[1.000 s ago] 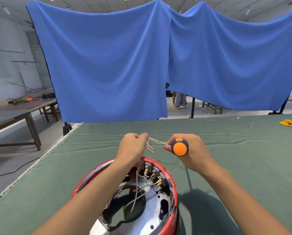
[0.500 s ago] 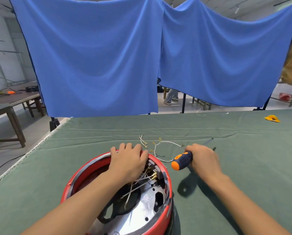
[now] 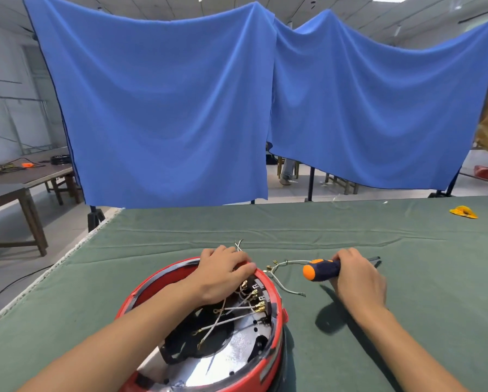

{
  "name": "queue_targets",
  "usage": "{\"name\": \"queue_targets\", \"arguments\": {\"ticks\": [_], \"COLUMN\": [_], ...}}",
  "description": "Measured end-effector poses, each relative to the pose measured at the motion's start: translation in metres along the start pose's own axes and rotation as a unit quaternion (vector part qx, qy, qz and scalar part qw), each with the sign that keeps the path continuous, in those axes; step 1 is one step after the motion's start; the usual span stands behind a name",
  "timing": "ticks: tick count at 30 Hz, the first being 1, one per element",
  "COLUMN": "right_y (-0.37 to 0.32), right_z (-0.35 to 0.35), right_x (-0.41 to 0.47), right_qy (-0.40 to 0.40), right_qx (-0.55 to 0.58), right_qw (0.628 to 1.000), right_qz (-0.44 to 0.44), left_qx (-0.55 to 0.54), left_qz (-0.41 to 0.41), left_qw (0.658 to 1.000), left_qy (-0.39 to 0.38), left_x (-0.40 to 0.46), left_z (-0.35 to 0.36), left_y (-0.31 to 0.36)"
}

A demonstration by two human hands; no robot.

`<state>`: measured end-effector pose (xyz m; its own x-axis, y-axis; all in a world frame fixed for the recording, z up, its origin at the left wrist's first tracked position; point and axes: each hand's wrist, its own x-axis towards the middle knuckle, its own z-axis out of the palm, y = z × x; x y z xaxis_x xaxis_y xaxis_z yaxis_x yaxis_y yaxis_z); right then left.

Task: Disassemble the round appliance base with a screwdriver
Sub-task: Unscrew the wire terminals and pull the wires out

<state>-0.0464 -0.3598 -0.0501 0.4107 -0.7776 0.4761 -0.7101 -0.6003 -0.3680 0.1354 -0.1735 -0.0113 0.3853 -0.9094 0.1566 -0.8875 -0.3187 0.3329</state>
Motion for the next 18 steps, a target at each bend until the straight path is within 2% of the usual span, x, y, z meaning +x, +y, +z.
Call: {"name": "queue_targets", "arguments": {"ticks": [3,6,8,10,12,14,18], "right_y": [-0.007,-0.023,-0.035,-0.048,-0.058,-0.067,-0.081], "right_z": [-0.010,-0.025,-0.035,-0.045,-0.056,-0.066,-0.087], "right_x": [-0.002,-0.005,-0.008,-0.012,-0.016,-0.017,-0.017], "right_qy": [0.066,0.114,0.120,0.100,0.081,0.079,0.120], "right_qx": [0.092,0.172,0.279,0.412,0.483,0.476,0.378], "right_qw": [0.993,0.977,0.951,0.905,0.872,0.875,0.918], "right_qz": [-0.029,-0.057,-0.057,-0.033,0.008,0.032,-0.001], "left_qx": [-0.037,-0.065,-0.015,0.035,0.053,0.049,0.056], "left_qz": [0.004,-0.018,-0.026,-0.036,-0.052,-0.072,-0.105], "left_qw": [0.999,0.998,0.998,0.993,0.981,0.974,0.979], "left_qy": [-0.019,0.001,0.047,0.109,0.177,0.210,0.168], "left_x": [0.003,0.000,-0.005,-0.013,-0.020,-0.025,-0.026], "left_z": [-0.009,-0.020,-0.023,-0.021,-0.018,-0.014,-0.008], "left_y": [0.000,0.003,0.004,0.006,0.009,0.014,0.021]}}
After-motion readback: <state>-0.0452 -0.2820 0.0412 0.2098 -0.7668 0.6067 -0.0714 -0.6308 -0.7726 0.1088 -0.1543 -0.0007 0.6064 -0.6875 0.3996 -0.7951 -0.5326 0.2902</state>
